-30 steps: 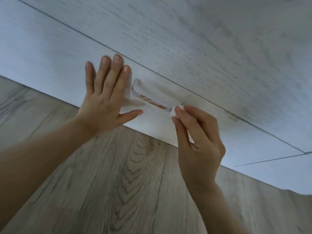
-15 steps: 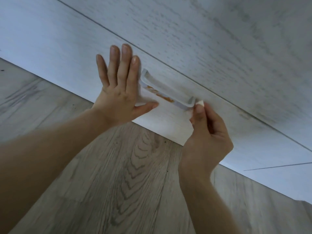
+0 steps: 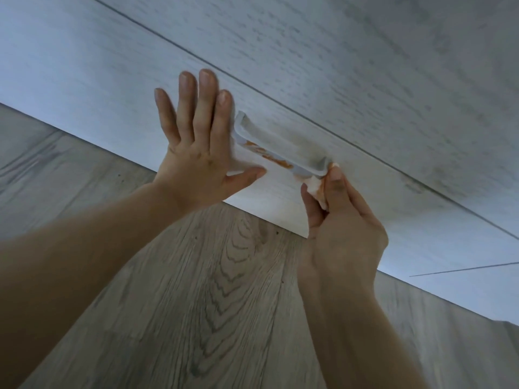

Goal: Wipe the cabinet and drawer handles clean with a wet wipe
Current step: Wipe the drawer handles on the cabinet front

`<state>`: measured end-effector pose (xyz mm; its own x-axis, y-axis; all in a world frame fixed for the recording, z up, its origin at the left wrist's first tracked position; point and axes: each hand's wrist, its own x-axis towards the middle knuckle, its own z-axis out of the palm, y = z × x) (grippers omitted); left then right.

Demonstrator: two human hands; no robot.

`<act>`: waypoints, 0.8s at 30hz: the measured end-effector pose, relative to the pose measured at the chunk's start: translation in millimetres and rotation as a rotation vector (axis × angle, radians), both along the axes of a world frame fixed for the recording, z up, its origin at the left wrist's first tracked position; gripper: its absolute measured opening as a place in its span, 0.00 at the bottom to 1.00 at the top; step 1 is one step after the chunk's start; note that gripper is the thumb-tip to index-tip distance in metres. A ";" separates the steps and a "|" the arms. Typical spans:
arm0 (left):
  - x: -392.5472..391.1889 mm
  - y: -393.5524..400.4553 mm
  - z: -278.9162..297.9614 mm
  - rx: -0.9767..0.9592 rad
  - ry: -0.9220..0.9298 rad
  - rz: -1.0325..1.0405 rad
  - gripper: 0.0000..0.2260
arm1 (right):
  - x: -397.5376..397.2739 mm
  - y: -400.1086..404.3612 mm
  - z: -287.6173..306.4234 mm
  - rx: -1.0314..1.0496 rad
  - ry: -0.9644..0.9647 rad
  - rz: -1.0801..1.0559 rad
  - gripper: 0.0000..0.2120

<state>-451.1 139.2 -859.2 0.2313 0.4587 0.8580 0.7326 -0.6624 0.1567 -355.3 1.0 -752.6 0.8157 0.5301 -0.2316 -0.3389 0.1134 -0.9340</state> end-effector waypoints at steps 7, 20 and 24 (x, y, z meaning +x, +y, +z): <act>-2.5 -1.5 2.9 -0.025 -0.021 -0.064 0.49 | 6.6 -15.8 -15.8 -0.021 -0.940 0.004 0.07; -0.7 -1.4 1.9 -0.021 -0.020 -0.048 0.49 | 39.9 2.7 -19.3 0.125 -1.802 0.115 0.04; -2.6 0.7 1.9 -0.005 -0.001 -0.050 0.50 | 33.8 -3.9 -18.5 0.042 -1.570 0.110 0.04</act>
